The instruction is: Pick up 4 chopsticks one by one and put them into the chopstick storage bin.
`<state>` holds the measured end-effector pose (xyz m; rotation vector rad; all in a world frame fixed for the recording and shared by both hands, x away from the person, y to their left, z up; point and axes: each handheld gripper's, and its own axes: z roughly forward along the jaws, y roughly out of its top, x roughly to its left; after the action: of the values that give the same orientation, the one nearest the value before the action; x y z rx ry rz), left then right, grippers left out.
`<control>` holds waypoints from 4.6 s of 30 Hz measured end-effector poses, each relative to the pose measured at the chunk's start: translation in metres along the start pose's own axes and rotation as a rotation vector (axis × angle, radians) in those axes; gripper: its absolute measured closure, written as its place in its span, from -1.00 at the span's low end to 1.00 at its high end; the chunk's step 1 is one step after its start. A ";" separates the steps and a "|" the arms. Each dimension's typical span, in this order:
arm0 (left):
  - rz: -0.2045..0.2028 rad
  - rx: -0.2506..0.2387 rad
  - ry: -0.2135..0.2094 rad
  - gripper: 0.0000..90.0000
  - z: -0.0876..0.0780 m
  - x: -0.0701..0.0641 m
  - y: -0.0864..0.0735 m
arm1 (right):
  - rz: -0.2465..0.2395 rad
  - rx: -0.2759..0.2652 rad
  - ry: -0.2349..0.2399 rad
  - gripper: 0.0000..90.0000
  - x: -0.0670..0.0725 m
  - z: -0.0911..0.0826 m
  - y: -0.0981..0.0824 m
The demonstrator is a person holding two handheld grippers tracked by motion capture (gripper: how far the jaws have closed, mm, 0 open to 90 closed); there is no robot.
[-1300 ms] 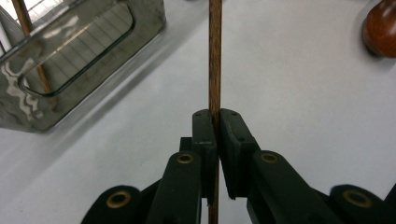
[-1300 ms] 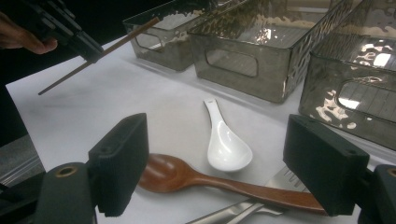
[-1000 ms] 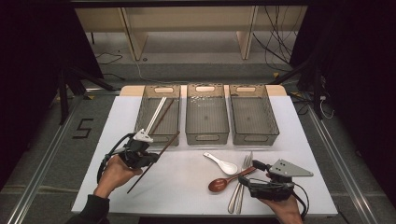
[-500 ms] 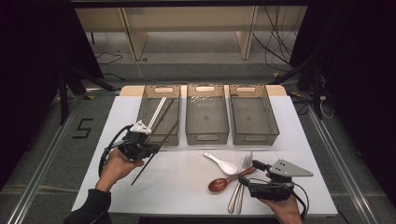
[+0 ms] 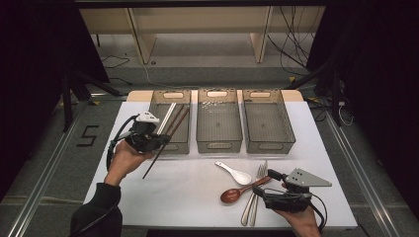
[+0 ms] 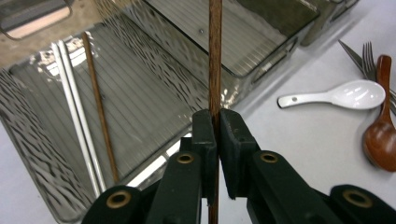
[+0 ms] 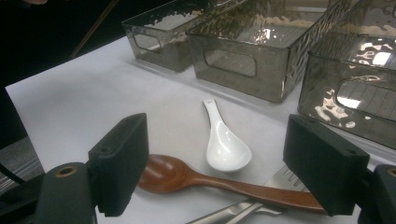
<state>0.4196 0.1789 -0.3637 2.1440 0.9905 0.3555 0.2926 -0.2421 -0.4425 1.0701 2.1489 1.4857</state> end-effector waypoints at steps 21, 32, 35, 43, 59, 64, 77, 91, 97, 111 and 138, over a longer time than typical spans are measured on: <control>0.052 -0.062 0.062 0.88 0.008 0.025 0.056 | 0.002 0.001 0.001 -0.49 0.000 0.000 0.000; 0.077 -0.046 0.083 0.88 0.027 0.035 0.080 | 0.006 0.000 0.003 -0.49 -0.001 0.000 0.000; 0.072 -0.046 0.091 0.87 0.031 0.040 0.082 | 0.007 0.000 0.003 -0.49 -0.001 0.000 0.000; 0.045 -0.075 0.113 0.87 0.038 0.051 0.082 | 0.007 -0.001 0.004 -0.49 -0.001 0.000 0.000; 0.019 -0.081 0.147 0.87 0.052 0.067 0.075 | 0.004 -0.002 0.005 -0.49 -0.001 0.000 0.000; 0.002 -0.083 0.151 0.87 0.056 0.070 0.071 | 0.003 -0.001 0.005 -0.49 -0.001 0.000 -0.001; -0.037 -0.074 0.151 0.87 0.064 0.077 0.059 | 0.003 0.000 0.005 -0.49 -0.001 0.000 -0.001; -0.074 -0.050 0.159 0.87 0.073 0.085 0.046 | 0.002 -0.001 0.005 -0.49 -0.001 0.000 -0.001; -0.080 -0.044 0.162 0.86 0.074 0.086 0.044 | 0.003 -0.001 0.006 -0.49 -0.001 0.000 -0.001; -0.095 -0.016 0.172 0.84 0.077 0.087 0.040 | 0.004 -0.001 0.006 -0.49 -0.001 0.000 -0.001; -0.158 -0.073 0.051 -0.26 0.028 0.051 0.014 | 0.003 0.000 0.008 -0.49 0.000 0.000 0.000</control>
<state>0.4756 0.1968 -0.3752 1.9848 1.1506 0.3655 0.2928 -0.2424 -0.4431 1.0700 2.1538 1.4935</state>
